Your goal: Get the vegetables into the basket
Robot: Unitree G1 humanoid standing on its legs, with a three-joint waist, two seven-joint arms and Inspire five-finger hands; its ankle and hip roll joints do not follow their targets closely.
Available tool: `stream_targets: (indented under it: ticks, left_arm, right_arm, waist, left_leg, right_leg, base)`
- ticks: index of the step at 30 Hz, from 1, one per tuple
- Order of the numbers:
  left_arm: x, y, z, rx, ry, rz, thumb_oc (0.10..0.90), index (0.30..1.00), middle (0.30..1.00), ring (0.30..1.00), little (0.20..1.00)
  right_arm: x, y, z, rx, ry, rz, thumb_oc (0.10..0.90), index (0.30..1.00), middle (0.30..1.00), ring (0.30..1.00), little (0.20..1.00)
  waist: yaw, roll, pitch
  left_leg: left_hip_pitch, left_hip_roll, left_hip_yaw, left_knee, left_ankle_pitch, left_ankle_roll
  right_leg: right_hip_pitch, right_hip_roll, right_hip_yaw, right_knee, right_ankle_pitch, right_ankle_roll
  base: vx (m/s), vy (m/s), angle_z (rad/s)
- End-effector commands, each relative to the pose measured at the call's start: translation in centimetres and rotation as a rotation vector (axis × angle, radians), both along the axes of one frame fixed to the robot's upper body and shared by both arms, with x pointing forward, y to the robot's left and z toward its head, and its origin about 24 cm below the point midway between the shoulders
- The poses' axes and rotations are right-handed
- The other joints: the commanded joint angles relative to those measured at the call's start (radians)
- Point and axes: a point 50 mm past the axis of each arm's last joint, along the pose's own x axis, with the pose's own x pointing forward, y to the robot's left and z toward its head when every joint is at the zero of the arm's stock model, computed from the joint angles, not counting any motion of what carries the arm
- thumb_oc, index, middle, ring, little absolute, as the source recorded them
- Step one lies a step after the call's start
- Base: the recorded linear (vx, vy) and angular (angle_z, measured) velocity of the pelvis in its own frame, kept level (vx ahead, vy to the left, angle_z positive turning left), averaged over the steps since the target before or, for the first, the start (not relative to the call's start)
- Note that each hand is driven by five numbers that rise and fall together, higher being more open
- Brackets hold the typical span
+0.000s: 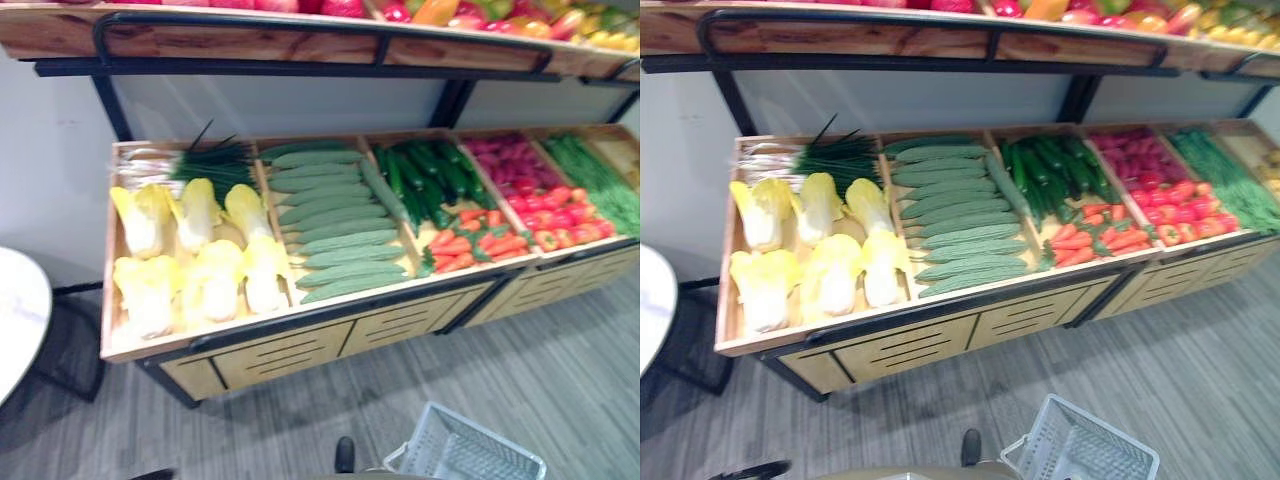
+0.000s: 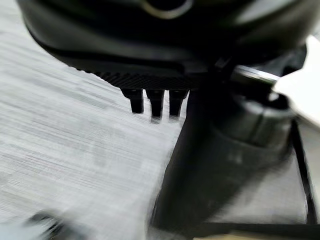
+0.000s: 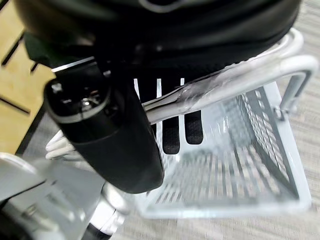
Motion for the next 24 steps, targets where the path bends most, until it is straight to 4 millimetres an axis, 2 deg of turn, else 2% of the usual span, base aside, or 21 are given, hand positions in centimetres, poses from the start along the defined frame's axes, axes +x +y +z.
stream_targets:
  ticks: [1,2,4,8,9,10,11,12,13,14,15,17,21,24]
  left_arm:
    - [3.3,2.5,2.8,0.193,-0.075,-0.022,0.900,1.000,1.000,1.000,1.000]
    - [8.4,4.9,7.8,0.370,-0.300,-0.120,0.900,1.000,1.000,1.000,1.000]
    - [7.9,4.7,8.4,0.447,-0.314,-0.136,0.900,1.000,1.000,1.000,1.000]
    - [8.7,5.2,9.4,0.522,-0.304,-0.187,0.900,1.000,1.000,1.000,1.000]
    - [10.1,6.0,11.6,0.606,-0.346,-0.203,0.900,1.000,1.000,1.000,1.000]
    - [10.1,6.0,11.6,0.607,-0.346,-0.203,0.900,1.000,1.000,1.000,1.000]
    - [11.2,6.3,13.3,0.666,-0.386,-0.226,0.900,1.000,1.000,1.000,1.000]
    - [12.9,6.0,15.4,0.749,-0.440,-0.283,0.900,1.000,1.000,1.000,1.000]
    - [12.9,5.9,15.4,0.750,-0.439,-0.283,0.900,1.000,1.000,1.000,1.000]
    - [14.0,5.4,17.1,0.809,-0.502,-0.327,0.900,1.000,1.000,1.000,1.000]
    - [14.6,4.6,17.8,0.835,-0.531,-0.373,0.900,1.000,1.000,1.000,1.000]
    - [14.8,4.4,18.0,0.838,-0.542,-0.385,0.900,1.000,1.000,1.000,1.000]
    - [17.0,2.5,19.7,0.872,-0.628,-0.482,0.900,1.000,1.000,1.000,1.000]
    - [17.8,1.5,20.3,0.881,-0.674,-0.518,0.900,1.000,1.000,1.000,1.000]
  right_arm:
    - [4.7,0.8,0.5,0.034,-0.172,0.057,0.400,0.300,0.300,0.300,0.300]
    - [4.9,-0.5,0.9,0.010,-0.188,0.044,0.400,0.300,0.300,0.300,0.300]
    - [4.4,-1.0,0.9,-0.017,-0.174,0.042,0.400,0.300,0.300,0.300,0.300]
    - [4.1,-1.4,0.9,-0.017,-0.160,0.031,0.400,0.300,0.300,0.300,0.300]
    - [4.3,-1.2,0.9,-0.005,-0.166,0.049,0.400,0.300,0.300,0.300,0.300]
    - [4.4,-1.2,0.9,-0.004,-0.166,0.049,0.400,0.300,0.300,0.300,0.300]
    - [4.4,-1.2,1.0,-0.002,-0.171,0.056,0.400,0.300,0.300,0.300,0.300]
    - [4.6,-1.3,1.0,-0.004,-0.173,0.066,0.400,0.300,0.300,0.300,0.300]
    - [4.6,-1.3,1.0,-0.004,-0.173,0.066,0.400,0.300,0.300,0.300,0.300]
    - [4.5,-1.3,1.0,-0.005,-0.171,0.066,0.400,0.300,0.300,0.300,0.300]
    - [4.5,-1.5,1.0,-0.010,-0.167,0.063,0.400,0.300,0.300,0.300,0.300]
    - [4.5,-1.6,1.1,-0.011,-0.165,0.064,0.400,0.300,0.300,0.300,0.300]
    - [4.8,-1.6,1.1,-0.009,-0.165,0.076,0.400,0.300,0.300,0.300,0.300]
    - [4.9,-1.6,1.1,-0.011,-0.165,0.084,0.400,0.300,0.300,0.300,0.300]
  waist:
    - [-0.013,0.005,0.035]
    - [-0.008,0.013,0.035]
    - [-0.002,0.016,0.038]
    - [-0.004,0.015,0.042]
    - [-0.008,0.014,0.041]
    - [-0.008,0.013,0.041]
    - [-0.010,0.013,0.040]
    - [-0.013,0.014,0.039]
    - [-0.013,0.014,0.040]
    - [-0.014,0.014,0.038]
    - [-0.015,0.015,0.037]
    - [-0.018,0.015,0.036]
    - [-0.028,0.016,0.035]
    - [-0.034,0.016,0.036]
  left_leg:
    - [-0.071,-0.005,-0.033,0.000,0.024,-0.024]
    - [-0.073,-0.007,-0.034,0.000,0.026,-0.023]
    - [-0.076,-0.007,-0.041,0.000,0.029,-0.023]
    - [-0.076,-0.007,-0.044,0.000,0.030,-0.024]
    - [-0.073,-0.007,-0.042,0.000,0.028,-0.025]
    - [-0.073,-0.007,-0.041,0.000,0.028,-0.025]
    - [-0.071,-0.006,-0.040,0.000,0.027,-0.026]
    - [-0.067,-0.005,-0.038,0.000,0.025,-0.027]
    - [-0.067,-0.005,-0.037,0.000,0.025,-0.027]
    - [-0.065,-0.006,-0.037,0.000,0.023,-0.027]
    - [-0.062,-0.004,-0.037,0.000,0.022,-0.026]
    - [-0.061,-0.003,-0.036,0.000,0.021,-0.026]
    - [-0.054,-0.002,-0.029,0.000,0.017,-0.026]
    - [-0.052,0.000,-0.026,0.000,0.016,-0.025]
  right_leg:
    - [0.123,-0.081,0.033,-0.008,-0.035,0.093]
    - [0.123,-0.083,0.028,-0.008,-0.032,0.098]
    - [0.124,-0.084,0.022,-0.008,-0.033,0.099]
    - [0.127,-0.085,0.020,-0.008,-0.036,0.099]
    - [0.128,-0.085,0.022,-0.008,-0.035,0.099]
    - [0.128,-0.085,0.023,-0.008,-0.036,0.099]
    - [0.128,-0.085,0.024,-0.008,-0.035,0.100]
    - [0.128,-0.085,0.026,-0.008,-0.035,0.101]
    - [0.128,-0.085,0.026,-0.008,-0.035,0.101]
    - [0.128,-0.084,0.028,-0.008,-0.036,0.101]
    - [0.130,-0.085,0.030,-0.008,-0.037,0.099]
    - [0.131,-0.084,0.031,-0.008,-0.038,0.099]
    - [0.131,-0.084,0.040,-0.008,-0.037,0.098]
    - [0.131,-0.083,0.045,-0.008,-0.036,0.097]
  base:
    - [0.01,0.030,-0.09]
    - [0.00,0.031,-0.10]
    - [0.00,0.013,-0.03]
    - [0.00,0.000,0.03]
    - [0.00,0.000,0.00]
    - [0.00,0.000,0.00]
    - [0.01,-0.001,-0.04]
    - [0.00,0.000,0.00]
    - [0.00,0.000,0.00]
    - [0.03,-0.002,0.02]
    - [0.03,-0.002,0.02]
    - [0.00,0.000,0.00]
    - [0.01,0.003,-0.02]
    - [0.02,0.000,-0.07]
